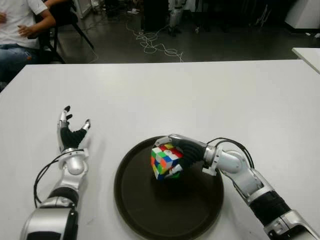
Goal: Pick up the Rubik's Cube and put it in the plate
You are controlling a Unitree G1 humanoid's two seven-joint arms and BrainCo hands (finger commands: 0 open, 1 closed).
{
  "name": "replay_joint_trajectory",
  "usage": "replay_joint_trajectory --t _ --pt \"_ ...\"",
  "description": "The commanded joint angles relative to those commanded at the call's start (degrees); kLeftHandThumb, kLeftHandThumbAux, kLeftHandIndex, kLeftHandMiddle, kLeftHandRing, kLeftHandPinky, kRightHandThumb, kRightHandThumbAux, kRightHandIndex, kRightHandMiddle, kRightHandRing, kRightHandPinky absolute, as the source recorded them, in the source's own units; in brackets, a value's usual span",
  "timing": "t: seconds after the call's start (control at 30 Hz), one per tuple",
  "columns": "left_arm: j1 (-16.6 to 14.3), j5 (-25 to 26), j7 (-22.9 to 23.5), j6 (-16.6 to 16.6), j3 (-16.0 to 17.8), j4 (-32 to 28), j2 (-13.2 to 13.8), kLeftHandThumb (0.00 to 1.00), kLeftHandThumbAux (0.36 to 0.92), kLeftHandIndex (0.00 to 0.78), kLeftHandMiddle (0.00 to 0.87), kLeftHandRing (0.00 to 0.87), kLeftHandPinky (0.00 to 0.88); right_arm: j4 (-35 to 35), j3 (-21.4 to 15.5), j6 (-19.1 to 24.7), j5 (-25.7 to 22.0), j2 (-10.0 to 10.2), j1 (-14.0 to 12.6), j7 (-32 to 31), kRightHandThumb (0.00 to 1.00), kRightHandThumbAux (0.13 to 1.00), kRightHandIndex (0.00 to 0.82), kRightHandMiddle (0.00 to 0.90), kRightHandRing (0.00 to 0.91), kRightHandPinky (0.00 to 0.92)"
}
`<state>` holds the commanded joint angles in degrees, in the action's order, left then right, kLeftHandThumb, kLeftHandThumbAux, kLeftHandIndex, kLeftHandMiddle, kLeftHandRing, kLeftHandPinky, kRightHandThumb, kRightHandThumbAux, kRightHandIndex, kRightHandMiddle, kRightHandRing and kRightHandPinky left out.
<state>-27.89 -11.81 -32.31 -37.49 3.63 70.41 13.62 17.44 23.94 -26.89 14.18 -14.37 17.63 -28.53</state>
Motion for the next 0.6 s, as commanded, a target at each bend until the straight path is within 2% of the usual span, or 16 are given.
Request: replay_joint_trajectory --t 0.17,0.3,0.33,0.47,0.5,0.57,0.6 --pt "0.0 -0.2 -0.5 0.0 -0.1 0.0 0.0 0.000 0.800 0.126 0.139 0.135 0.114 1.0 -0.3 -1.5 -0.3 0.6 -0.2 0.9 0.039 0.865 0.681 0.821 0.842 0.829" --pt "0.1 -0.6 -1.1 0.5 -0.3 0.0 0.1 0.000 0.779 0.125 0.137 0.139 0.130 2.4 -0.4 -2.8 -1.8 1.3 0.0 0.5 0.012 0.872 0.552 0.739 0.769 0.765" --pt "0.0 -0.6 -1.3 0.5 -0.3 0.0 0.1 0.000 0.772 0.126 0.138 0.144 0.139 2.6 -0.4 -2.9 -2.0 1.4 0.1 0.3 0.007 0.861 0.488 0.660 0.693 0.678" --pt "0.0 -0.6 -1.3 0.6 -0.3 0.0 0.1 0.000 0.763 0.126 0.142 0.152 0.154 3.5 -0.5 -3.7 -3.7 1.7 0.3 -1.0 0.001 0.825 0.336 0.455 0.494 0.478" --pt "0.0 -0.5 -1.2 0.7 -0.2 0.0 0.1 0.000 0.763 0.125 0.141 0.152 0.154 3.7 -0.4 -3.8 -4.5 1.6 0.5 -1.9 0.001 0.816 0.310 0.422 0.463 0.461" --pt "0.0 -0.4 -1.1 0.8 -0.2 0.0 0.0 0.000 0.766 0.117 0.138 0.147 0.137 3.8 -0.5 -3.9 -6.1 1.6 0.6 -3.6 0.000 0.742 0.194 0.301 0.390 0.453" --pt "0.0 -0.4 -1.1 0.8 -0.2 0.0 0.0 0.000 0.769 0.116 0.138 0.145 0.133 3.7 -0.5 -3.8 -6.8 1.6 0.6 -4.2 0.000 0.719 0.170 0.289 0.401 0.475"
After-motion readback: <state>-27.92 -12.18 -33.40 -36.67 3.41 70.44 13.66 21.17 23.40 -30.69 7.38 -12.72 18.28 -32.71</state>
